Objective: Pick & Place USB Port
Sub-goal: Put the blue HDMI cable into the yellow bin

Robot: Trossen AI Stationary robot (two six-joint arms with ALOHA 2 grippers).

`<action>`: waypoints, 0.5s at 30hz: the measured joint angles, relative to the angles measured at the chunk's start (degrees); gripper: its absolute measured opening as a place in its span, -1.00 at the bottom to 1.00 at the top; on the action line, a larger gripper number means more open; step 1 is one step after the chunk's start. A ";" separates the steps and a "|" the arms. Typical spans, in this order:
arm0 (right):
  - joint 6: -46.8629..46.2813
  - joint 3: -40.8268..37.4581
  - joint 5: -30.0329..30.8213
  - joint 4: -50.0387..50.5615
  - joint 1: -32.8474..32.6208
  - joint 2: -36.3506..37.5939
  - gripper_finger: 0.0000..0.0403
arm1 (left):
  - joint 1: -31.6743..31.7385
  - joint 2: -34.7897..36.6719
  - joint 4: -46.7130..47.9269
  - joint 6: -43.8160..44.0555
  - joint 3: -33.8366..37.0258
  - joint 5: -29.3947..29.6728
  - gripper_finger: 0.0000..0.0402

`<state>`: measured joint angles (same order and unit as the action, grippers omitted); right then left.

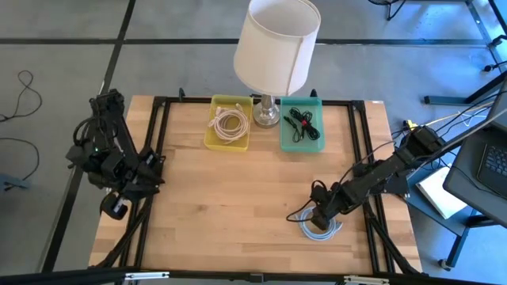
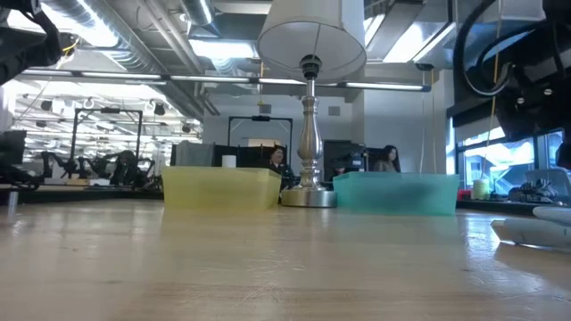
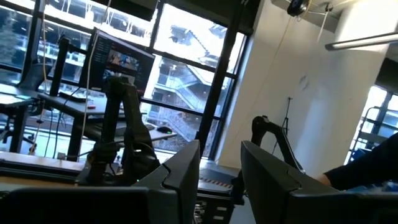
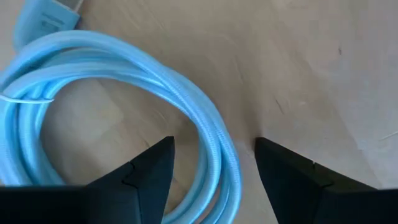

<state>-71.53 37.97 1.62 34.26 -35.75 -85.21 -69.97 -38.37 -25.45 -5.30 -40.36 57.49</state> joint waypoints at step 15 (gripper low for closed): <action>-3.25 5.91 8.46 8.36 -0.26 -1.56 -0.91 | 0.00 -0.02 3.69 -0.54 -0.04 6.70 -0.45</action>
<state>-74.78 43.88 10.08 42.62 -36.01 -86.76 -69.97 -38.39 -21.76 -5.84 -40.40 64.20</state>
